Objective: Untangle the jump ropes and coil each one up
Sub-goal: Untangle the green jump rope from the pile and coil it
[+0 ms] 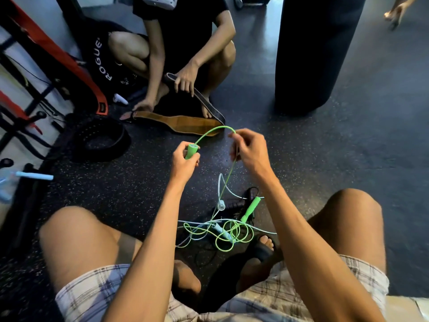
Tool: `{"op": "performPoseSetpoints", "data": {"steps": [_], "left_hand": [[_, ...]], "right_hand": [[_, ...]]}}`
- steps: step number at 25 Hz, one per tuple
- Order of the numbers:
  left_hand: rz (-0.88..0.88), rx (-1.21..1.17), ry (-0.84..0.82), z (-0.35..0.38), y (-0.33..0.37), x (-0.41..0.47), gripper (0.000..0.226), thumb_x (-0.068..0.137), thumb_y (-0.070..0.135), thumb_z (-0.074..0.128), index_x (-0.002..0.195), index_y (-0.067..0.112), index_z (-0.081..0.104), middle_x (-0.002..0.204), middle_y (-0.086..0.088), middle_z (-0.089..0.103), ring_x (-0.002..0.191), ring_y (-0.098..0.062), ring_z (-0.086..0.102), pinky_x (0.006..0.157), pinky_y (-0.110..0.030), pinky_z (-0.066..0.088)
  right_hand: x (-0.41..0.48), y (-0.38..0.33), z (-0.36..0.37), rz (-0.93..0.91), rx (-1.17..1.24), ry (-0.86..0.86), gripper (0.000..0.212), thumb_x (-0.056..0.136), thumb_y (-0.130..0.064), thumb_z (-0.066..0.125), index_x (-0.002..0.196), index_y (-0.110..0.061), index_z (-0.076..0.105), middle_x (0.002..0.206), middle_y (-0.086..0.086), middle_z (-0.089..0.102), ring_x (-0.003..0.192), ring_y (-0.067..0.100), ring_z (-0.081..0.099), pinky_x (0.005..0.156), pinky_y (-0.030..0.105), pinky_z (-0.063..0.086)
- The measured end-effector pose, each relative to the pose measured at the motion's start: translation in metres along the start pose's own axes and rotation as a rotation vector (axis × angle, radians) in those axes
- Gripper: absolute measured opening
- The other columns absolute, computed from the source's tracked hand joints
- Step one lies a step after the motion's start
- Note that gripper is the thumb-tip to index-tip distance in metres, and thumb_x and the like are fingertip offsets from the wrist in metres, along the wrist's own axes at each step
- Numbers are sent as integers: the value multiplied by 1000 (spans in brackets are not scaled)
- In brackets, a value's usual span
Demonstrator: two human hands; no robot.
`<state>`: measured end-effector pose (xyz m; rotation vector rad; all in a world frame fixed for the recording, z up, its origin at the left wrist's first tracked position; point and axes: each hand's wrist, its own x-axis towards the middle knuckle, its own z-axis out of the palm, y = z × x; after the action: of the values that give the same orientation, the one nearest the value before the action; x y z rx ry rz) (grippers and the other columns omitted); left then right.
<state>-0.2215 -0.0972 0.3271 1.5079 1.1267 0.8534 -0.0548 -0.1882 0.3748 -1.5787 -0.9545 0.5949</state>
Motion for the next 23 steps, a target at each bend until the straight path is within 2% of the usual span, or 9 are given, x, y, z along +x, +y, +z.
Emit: {"op": "performPoseSetpoints", "data": {"steps": [3,6,8,10,12,14,17,19,23], "left_hand": [[-14,38,-18,1,5,7,20,85,-1,61,101,11,63,83,-7,67,69,-16,61,73,-31,49],[124,48,-81,0,22,13,32,83,4,69,111,15,61,86,-1,69,81,-11,64,84,-26,48],[262,93,-144,-1,36,17,27,86,12,71,111,14,62,86,-1,69,81,-10,65,81,-20,48],[301,178,-173,-1,42,21,14,92,23,65,97,10,68,83,-5,71,77,-11,66,76,-22,49],[199,200,-188,-4,31,25,36,100,27,51,81,4,71,73,-8,71,66,-11,65,69,-22,48],[90,194,-205,-9,6,25,44,104,24,44,75,1,68,61,-11,66,52,-9,60,57,-20,46],[-49,335,-201,-13,-46,19,30,100,15,49,77,9,67,48,-6,56,37,-4,51,46,-18,40],[-177,386,-147,-14,-79,10,21,95,7,54,78,10,66,47,-4,52,30,-4,49,39,-16,37],[-448,444,-118,-12,-145,-7,10,95,8,57,96,-2,61,53,-13,55,23,-5,46,29,-16,34]], "right_hand": [[19,-32,1,-180,-77,41,18,96,-18,60,97,-8,75,57,-13,60,50,1,52,51,22,43],[24,-44,5,-239,-120,-1,17,95,-15,61,96,-5,76,55,-27,56,54,-6,53,58,7,34],[22,-37,8,-229,-154,-73,17,95,-14,61,95,-4,75,55,-31,57,55,-7,53,58,7,34],[19,-21,9,-180,-174,-107,15,96,-16,61,92,-9,74,55,-27,57,53,-4,51,57,11,33],[15,6,8,-94,-185,-118,11,95,-21,62,87,-17,68,56,-16,57,52,0,47,57,21,37],[8,37,10,9,-248,-164,13,94,-27,64,83,-20,62,60,-11,56,55,4,48,58,26,40],[-11,85,25,177,-404,-320,21,93,-36,65,83,-18,65,65,-7,59,61,8,51,59,26,41],[-26,118,41,276,-465,-386,26,91,-38,66,90,-12,70,76,5,67,70,14,56,67,30,45],[-45,172,76,459,-521,-448,25,88,-37,69,93,-13,71,90,14,74,82,24,65,75,32,48]]}}
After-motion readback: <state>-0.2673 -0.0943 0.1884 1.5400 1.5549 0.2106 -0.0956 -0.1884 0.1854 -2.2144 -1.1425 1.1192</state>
